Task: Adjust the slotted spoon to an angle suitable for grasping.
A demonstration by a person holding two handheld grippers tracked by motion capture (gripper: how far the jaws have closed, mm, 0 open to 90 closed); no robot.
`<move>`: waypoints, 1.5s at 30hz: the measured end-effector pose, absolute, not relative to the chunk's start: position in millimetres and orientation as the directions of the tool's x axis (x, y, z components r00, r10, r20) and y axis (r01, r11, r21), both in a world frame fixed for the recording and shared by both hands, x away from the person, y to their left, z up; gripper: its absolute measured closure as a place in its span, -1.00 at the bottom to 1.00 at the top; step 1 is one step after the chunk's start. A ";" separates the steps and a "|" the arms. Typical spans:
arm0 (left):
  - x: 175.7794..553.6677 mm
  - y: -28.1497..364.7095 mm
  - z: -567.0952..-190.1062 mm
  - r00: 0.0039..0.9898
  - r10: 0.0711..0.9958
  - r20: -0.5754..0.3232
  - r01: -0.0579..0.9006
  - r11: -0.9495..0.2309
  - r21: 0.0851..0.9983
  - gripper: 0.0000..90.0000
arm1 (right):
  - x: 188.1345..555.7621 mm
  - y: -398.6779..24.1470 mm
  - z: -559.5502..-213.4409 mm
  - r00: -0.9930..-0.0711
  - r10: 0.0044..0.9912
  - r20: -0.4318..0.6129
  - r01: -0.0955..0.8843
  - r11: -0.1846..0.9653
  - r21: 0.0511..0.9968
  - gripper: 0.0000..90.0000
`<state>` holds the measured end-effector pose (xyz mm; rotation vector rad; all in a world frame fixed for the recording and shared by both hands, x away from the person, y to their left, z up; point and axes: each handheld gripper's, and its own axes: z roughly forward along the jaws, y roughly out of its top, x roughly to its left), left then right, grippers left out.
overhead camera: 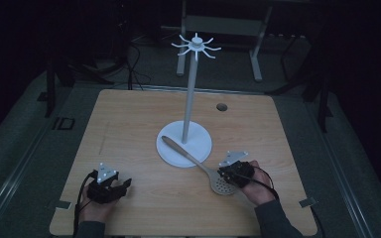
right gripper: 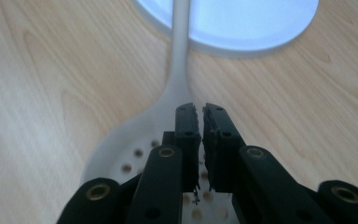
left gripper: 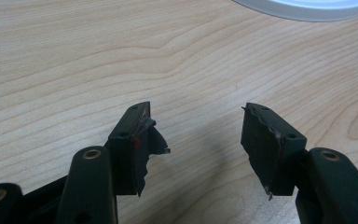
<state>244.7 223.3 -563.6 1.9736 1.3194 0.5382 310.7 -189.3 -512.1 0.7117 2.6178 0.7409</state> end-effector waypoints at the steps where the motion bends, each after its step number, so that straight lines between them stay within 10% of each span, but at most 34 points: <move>1: 244.6 223.3 -563.6 0.397 0.917 -0.037 0.630 -0.243 0.738 -0.03 | 313.2 -186.2 -511.7 -0.822 0.544 -0.171 0.376 0.742 0.555 0.85; 23: 244.6 223.2 -563.3 0.399 0.916 -0.038 0.628 -0.243 0.739 -0.04 | 358.1 -126.6 -536.8 -0.835 0.544 -0.089 0.445 0.760 0.474 0.70; 45: 245.7 221.6 -564.1 0.402 0.915 -0.034 0.630 -0.250 0.735 -0.04 | 336.1 -186.8 -532.6 -0.824 0.559 -0.090 0.488 0.783 0.386 0.70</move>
